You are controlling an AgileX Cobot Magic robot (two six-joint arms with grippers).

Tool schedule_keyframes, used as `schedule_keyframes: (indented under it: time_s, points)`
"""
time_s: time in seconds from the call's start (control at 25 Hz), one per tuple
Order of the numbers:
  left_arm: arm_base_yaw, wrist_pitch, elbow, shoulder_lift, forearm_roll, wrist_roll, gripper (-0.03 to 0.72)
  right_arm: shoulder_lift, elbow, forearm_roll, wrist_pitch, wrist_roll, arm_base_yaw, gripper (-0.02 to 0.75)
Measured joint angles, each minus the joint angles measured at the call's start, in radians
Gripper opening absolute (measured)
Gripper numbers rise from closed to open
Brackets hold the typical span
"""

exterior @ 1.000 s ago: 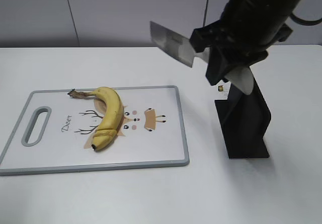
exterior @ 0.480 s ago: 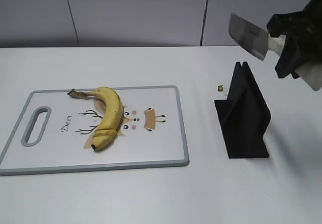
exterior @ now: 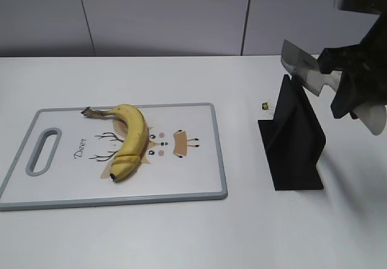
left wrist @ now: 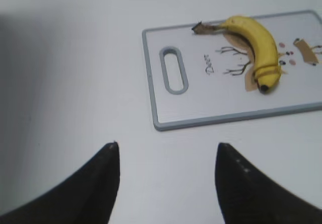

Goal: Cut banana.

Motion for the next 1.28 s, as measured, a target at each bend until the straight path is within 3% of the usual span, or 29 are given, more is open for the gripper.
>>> schedule_keyframes:
  time_s: [0.92,1.0,1.2,1.28]
  points:
    - [0.000,-0.018,0.003,-0.042,-0.005,0.000,0.556,0.056,0.082,0.072,-0.023,0.000,0.000,0.172]
    - [0.000,-0.018,0.003,-0.042,-0.005,0.000,0.556,0.055,0.082,0.073,-0.023,0.000,0.000,0.230]
    - [0.000,-0.018,0.003,-0.042,-0.005,0.000,0.555,0.055,0.082,0.076,-0.023,-0.008,0.000,0.485]
    - [0.000,-0.018,0.003,-0.042,-0.005,0.000,0.555,0.055,0.082,0.076,-0.023,-0.014,0.000,0.546]
